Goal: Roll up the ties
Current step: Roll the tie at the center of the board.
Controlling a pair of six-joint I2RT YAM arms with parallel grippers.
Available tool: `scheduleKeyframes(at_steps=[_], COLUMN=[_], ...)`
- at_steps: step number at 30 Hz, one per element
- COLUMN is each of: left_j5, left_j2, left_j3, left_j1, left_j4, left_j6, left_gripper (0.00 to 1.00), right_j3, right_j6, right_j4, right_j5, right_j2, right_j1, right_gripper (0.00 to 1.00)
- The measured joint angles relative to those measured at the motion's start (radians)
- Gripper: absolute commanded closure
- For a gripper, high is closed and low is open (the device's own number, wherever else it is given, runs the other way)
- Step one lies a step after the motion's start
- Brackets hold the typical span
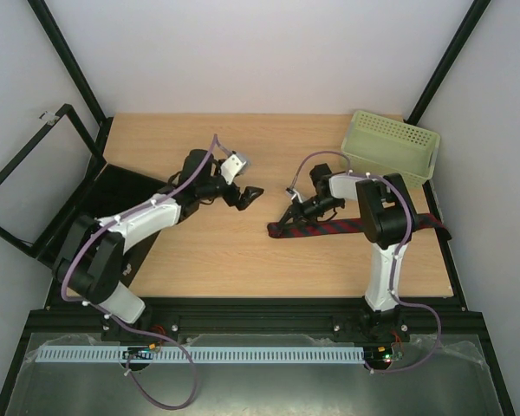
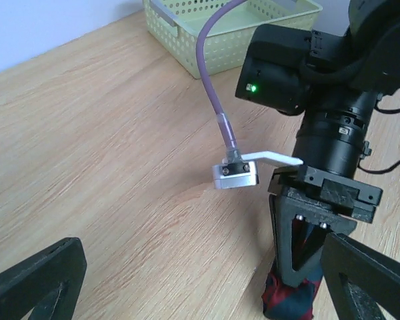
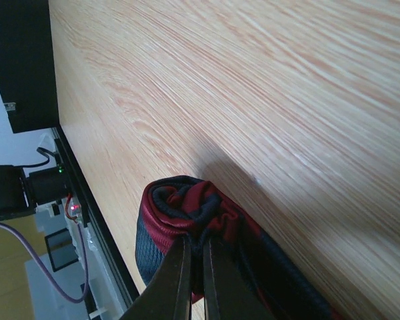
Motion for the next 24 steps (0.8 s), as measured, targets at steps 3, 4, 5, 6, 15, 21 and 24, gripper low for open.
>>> scheduleKeyframes(at_steps=[3,4,5,6,15,21,24], left_j5=[0.037,0.040,0.039,0.040,0.079,0.071,0.069], left_j2=[0.028,0.028,0.018,0.009,0.226,0.394,0.447], left_j3=[0.011,-0.023,-0.087,-0.162,-0.327,-0.253,-0.208], left_j1=[0.019,0.018,0.011,-0.003,-0.174,-0.188,-0.190], left_j4=[-0.011,0.012,0.054,0.092,0.444,0.601,0.639], left_j6=[0.003,0.003,0.008,0.011,0.021,0.024,0.025], left_gripper=[0.01,0.01,0.01,0.01,0.03,0.13,0.21], right_j3=[-0.008,-0.011,-0.016,-0.020,-0.037,-0.043,-0.043], right_j6=[0.024,0.024,0.020,0.013,-0.115,-0.151,-0.153], right_j4=[0.042,0.045,0.048,0.049,0.021,0.019,0.021], right_j5=[-0.009,-0.013,-0.017,-0.021,0.026,0.053,0.058], right_j2=[0.000,0.000,0.000,0.000,-0.008,-0.021,-0.021], right_j1=[0.015,0.014,0.010,0.005,-0.029,-0.029,-0.029], right_gripper=[0.99,0.99,0.99,0.99,0.99,0.99,0.99])
